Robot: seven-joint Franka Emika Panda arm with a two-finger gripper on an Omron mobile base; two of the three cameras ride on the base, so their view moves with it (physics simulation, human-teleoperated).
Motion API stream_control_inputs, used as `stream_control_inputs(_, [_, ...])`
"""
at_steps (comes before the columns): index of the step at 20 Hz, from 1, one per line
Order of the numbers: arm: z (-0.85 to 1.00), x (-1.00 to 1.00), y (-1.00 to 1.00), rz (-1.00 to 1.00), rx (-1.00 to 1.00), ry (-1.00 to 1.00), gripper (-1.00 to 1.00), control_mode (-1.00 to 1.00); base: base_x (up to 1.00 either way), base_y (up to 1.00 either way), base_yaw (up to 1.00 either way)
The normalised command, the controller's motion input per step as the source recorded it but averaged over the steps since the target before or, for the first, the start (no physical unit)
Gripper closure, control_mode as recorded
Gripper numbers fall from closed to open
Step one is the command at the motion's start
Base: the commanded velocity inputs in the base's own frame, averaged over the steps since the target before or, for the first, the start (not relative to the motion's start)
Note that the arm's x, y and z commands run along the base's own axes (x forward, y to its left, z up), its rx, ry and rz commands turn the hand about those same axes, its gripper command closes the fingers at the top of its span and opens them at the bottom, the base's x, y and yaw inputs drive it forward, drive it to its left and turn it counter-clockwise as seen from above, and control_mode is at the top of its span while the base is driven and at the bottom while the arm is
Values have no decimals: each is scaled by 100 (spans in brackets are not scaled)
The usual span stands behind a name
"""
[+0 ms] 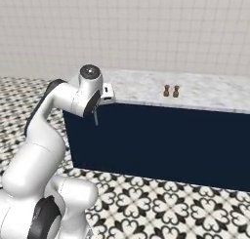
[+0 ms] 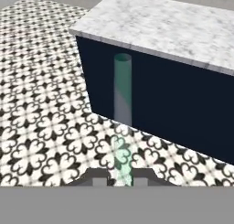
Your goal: Take a straw from the drawer in front and place it inside the glass cup on the dining counter.
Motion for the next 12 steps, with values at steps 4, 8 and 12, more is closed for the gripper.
stream_control_inputs(4, [0, 0, 0, 0, 0, 0, 100, 100, 13, 100, 0])
stream_control_inputs(8, [0, 0, 0, 0, 0, 0, 100, 100, 23, 100, -3])
stream_control_inputs(12, [0, 0, 0, 0, 0, 0, 100, 100, 37, 100, -10])
